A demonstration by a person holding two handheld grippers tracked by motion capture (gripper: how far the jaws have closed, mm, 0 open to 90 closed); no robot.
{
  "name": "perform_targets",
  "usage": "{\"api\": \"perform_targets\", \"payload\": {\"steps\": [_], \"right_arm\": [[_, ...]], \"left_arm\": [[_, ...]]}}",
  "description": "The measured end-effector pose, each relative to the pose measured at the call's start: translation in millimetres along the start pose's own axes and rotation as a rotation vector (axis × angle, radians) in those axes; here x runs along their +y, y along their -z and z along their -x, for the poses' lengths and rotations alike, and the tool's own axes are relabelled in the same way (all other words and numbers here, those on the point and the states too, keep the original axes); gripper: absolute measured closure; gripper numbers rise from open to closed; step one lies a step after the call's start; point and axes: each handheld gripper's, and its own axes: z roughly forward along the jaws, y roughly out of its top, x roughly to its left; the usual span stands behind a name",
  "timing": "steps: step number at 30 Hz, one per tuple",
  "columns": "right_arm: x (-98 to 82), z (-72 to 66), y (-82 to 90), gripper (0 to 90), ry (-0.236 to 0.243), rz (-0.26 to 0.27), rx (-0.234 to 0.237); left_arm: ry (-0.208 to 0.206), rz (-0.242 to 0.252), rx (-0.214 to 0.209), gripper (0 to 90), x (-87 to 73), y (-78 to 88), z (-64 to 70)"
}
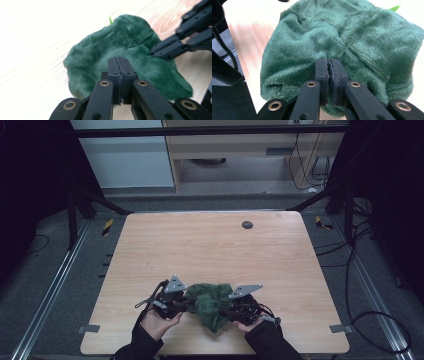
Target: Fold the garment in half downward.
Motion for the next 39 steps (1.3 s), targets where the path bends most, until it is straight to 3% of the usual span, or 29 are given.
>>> {"api": "perform_targets", "payload": {"steps": [1,7,16,22,25,28,29,31,34,35,36,37,38,39], "right_arm": [[-0.2,0.1,0.3,87.7,0.003,-0.001,-0.001],[-3.6,0.9,1.0,88.8,-0.005,-0.012,0.003],[-8.6,2.1,-4.2,88.4,-0.003,-0.039,-0.006],[-5.3,3.9,4.1,85.6,-0.001,0.007,-0.001],[-2.7,9.3,15.5,80.6,-0.025,0.070,-0.015],[-1.9,13.0,21.2,75.9,-0.039,0.101,-0.031],[-1.4,17.2,26.6,70.4,-0.044,0.130,-0.059],[-1.6,22.3,31.8,65.3,-0.051,0.158,-0.093],[-2.7,28.8,36.2,59.4,-0.066,0.176,-0.124],[-5.0,36.4,40.1,55.6,-0.081,0.187,-0.168],[-5.0,36.4,40.1,55.6,-0.081,0.187,-0.168],[-8.3,44.7,43.8,51.1,-0.093,0.191,-0.215],[-8.3,44.7,43.8,51.1,-0.093,0.191,-0.215],[-11.7,53.6,48.3,47.1,-0.120,0.203,-0.246]], "left_arm": [[-0.004,-0.042,-0.016,89.1,-4.5,-8.6,0.9],[-0.004,-0.119,-0.054,89.1,-25.0,-14.2,4.9],[-0.029,-0.150,-0.051,88.7,-31.2,-24.7,11.2],[-0.008,-0.091,-0.024,82.8,-26.3,-7.7,3.5],[0.026,-0.041,0.025,79.4,-25.4,8.7,-12.2],[0.039,-0.026,0.061,74.8,-27.3,14.9,-22.3],[0.062,-0.010,0.091,71.8,-30.9,19.7,-32.2],[0.094,0.016,0.108,66.7,-35.1,22.9,-41.1],[0.105,0.029,0.139,61.3,-38.4,25.2,-48.7],[0.107,0.042,0.167,55.6,-41.4,26.9,-55.4],[0.107,0.042,0.167,53.4,-41.4,26.9,-55.4],[0.119,0.054,0.180,50.4,-44.8,28.2,-61.9],[0.119,0.054,0.180,47.4,-44.8,28.2,-61.9],[0.124,0.062,0.201,45.1,-48.1,30.1,-68.5]]}}
